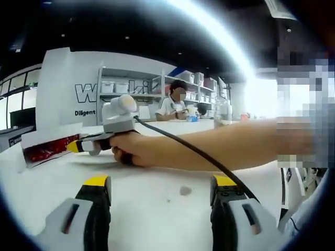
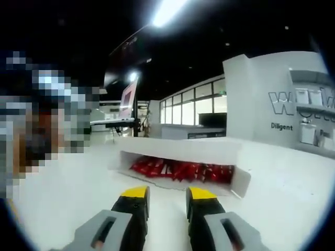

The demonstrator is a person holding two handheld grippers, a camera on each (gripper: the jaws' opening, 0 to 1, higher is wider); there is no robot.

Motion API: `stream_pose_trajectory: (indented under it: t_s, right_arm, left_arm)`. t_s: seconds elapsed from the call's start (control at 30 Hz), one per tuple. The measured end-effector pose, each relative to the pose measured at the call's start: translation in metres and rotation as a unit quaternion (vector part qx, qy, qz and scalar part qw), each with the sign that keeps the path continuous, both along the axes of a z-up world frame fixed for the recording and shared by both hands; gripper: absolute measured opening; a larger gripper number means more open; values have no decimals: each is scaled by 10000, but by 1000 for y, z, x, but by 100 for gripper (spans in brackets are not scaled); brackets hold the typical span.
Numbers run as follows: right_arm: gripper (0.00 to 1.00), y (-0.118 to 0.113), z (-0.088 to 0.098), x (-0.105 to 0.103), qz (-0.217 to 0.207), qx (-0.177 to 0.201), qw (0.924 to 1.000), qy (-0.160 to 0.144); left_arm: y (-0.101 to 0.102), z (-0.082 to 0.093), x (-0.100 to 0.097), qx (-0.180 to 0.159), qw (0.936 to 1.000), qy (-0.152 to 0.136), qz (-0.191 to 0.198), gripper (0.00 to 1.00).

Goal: Tear open the coffee pouch, take out the coffee, and pour the coffee from the pouch into the cup

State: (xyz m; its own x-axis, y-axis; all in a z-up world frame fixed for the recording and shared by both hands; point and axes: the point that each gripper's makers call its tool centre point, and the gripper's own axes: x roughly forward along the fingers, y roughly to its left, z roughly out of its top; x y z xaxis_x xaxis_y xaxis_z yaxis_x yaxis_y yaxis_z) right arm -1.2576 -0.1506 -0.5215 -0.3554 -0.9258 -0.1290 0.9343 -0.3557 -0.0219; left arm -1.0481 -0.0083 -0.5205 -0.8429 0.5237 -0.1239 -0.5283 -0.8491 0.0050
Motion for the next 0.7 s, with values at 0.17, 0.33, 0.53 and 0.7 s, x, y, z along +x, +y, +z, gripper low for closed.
stream_pose_trajectory:
  t_s: [0.17,0.33,0.53,0.7]
  right_arm:
    - [29,-4,1,-7,10,-14,10000,7]
    - [29,-5,0,-7,27,-5,10000,10]
    - [29,-7,0,-7,31,-19,10000,-1]
    - [29,-8,0,-4,37,4,10000,20]
  left_arm:
    - [0,0,0,-9,10000,6,14,79]
    - [0,0,0,-7,10000,4,18,79]
    - [0,0,0,-19,10000,10,18,79]
    - [0,0,0,-22,10000,20,18,79]
